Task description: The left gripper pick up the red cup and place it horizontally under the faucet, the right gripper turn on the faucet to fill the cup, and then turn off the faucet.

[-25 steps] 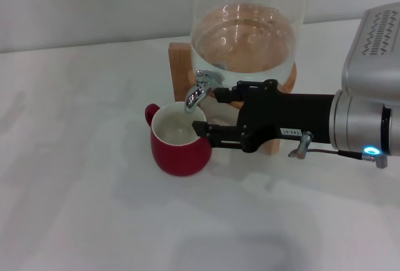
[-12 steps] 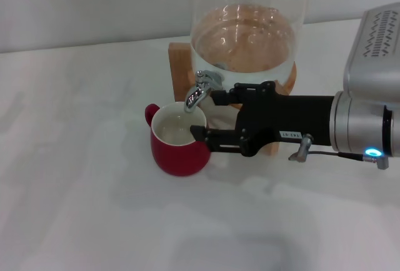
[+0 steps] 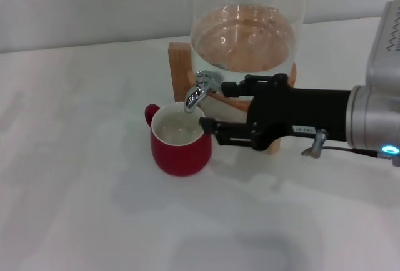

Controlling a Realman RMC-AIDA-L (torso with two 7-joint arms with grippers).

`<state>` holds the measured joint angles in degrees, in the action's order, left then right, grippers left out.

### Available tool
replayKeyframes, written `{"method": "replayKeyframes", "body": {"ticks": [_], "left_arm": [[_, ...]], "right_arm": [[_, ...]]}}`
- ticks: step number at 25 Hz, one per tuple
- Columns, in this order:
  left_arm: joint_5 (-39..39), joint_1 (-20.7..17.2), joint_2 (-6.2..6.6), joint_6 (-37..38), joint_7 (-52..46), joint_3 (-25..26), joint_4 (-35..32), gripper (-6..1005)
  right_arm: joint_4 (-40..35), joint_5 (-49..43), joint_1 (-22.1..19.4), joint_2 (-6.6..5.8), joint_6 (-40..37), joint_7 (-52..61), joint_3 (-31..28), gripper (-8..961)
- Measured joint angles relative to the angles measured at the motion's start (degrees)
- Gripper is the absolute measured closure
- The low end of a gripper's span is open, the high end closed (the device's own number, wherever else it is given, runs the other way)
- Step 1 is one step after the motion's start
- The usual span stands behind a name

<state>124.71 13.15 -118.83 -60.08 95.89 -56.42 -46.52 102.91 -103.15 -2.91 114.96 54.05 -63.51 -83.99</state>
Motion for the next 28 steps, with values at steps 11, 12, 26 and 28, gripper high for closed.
{"method": "replayKeyframes", "body": {"ticks": [11,12,26,28], "left_arm": [[0.0,0.4,0.26,0.4,0.0,0.0,0.0,120],[0.0,0.4,0.29,0.5,0.0,0.0,0.0,120],[-6.8,-1.3,0.57,1.7,-7.1,2.1,0.0,120],[-6.9,-1.8,0.62,0.8,-7.1,2.3,-0.1,120]], "right_arm": [[6.4,1.0,-9.0,0.23,2.1,0.2,-8.0,231],[6.7,1.3,-9.7,0.22,2.1,0.2,-9.2,231],[-4.8,9.4,-8.0,0.28,3.9,-2.6,-31.5,231],[-7.8,12.0,-7.0,0.27,4.8,-5.3,-34.1,231]]}}
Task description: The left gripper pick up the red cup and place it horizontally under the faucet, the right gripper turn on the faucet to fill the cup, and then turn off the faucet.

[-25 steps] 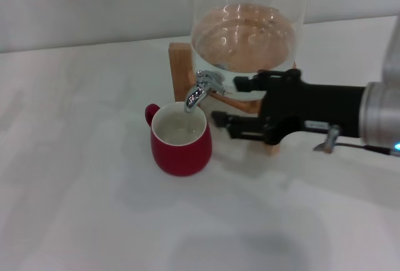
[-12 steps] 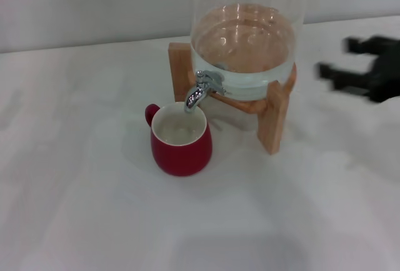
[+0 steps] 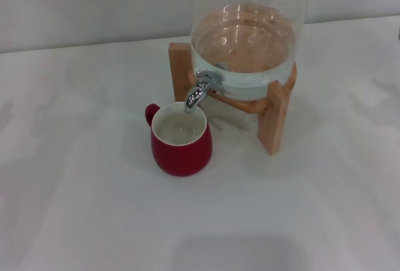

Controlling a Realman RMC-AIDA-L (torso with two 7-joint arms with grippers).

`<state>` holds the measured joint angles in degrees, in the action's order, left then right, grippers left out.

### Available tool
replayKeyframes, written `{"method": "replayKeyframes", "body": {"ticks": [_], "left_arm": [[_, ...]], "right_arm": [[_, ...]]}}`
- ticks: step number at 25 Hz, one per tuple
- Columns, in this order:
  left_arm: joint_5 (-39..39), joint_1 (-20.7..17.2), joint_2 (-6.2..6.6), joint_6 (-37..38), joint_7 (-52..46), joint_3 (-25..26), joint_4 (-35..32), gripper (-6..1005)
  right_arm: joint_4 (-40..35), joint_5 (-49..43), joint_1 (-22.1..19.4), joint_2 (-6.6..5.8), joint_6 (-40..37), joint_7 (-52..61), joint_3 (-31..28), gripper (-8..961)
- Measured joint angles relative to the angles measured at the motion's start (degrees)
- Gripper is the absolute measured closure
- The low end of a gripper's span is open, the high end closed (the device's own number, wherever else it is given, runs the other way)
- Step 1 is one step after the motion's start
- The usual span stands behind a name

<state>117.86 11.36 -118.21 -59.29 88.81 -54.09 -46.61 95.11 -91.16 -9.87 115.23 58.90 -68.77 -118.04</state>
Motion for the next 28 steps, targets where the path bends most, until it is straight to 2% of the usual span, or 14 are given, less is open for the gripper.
{"method": "replayKeyframes", "body": {"ticks": [4,7,10,14,17,23,28], "left_arm": [[-0.6,-0.3,0.29,-2.2,0.1,0.0,0.1,120],[-2.0,-0.6,0.51,-2.6,-1.4,0.0,0.1,120],[-7.5,-0.4,1.53,-0.9,-11.5,0.9,0.0,120],[-16.2,0.9,2.46,-0.5,-22.8,2.7,-0.4,120],[-18.7,0.9,1.70,-0.7,-24.1,3.0,-2.2,120],[-18.0,-0.3,-0.72,-1.9,-15.6,4.1,-5.5,120],[-16.7,-0.6,-0.65,-4.8,-13.2,4.6,-4.9,120]], "right_arm": [[-10.1,10.1,2.9,-0.01,6.0,-8.9,-7.7,231],[-17.8,13.0,5.4,-0.04,9.8,-11.1,-13.1,231],[-22.1,13.1,7.0,-0.04,11.6,-12.1,-16.3,231],[-23.8,12.9,8.0,-0.07,11.6,-12.8,-16.9,231],[-24.0,12.9,8.5,-0.23,11.5,-12.9,-17.1,231],[-25.3,12.8,8.4,-0.18,11.6,-15.8,-18.4,231],[-27.2,12.6,8.0,-0.17,12.0,-21.0,-18.5,231]]}}
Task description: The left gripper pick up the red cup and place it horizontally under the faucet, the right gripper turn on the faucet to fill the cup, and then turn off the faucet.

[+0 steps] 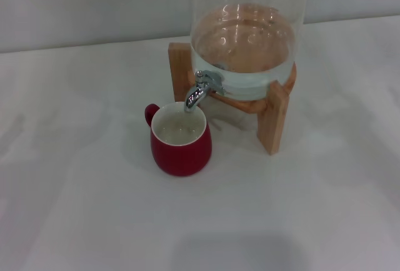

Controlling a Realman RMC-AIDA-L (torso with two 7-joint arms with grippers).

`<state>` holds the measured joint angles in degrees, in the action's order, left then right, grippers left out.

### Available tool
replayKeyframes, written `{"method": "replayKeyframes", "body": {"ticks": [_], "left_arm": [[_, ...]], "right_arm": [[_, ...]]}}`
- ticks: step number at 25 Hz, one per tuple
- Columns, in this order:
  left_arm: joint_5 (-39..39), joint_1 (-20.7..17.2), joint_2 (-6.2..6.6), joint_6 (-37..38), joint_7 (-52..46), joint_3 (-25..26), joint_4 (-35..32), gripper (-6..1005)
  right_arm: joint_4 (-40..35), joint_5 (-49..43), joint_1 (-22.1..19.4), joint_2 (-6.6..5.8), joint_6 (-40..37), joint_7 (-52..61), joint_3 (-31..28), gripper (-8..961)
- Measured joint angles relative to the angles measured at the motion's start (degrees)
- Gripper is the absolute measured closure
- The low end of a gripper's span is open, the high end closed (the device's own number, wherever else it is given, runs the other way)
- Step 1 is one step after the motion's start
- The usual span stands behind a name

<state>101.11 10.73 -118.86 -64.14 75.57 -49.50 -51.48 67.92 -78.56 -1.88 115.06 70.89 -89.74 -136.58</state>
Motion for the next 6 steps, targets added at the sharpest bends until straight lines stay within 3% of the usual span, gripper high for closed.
{"method": "replayKeyframes", "body": {"ticks": [6], "left_arm": [[3.8,-1.3,-0.34,-4.6,8.0,1.3,0.2,120]], "right_arm": [[-2.8,-0.9,0.5,0.03,-0.2,-1.4,-0.6,231]]}}
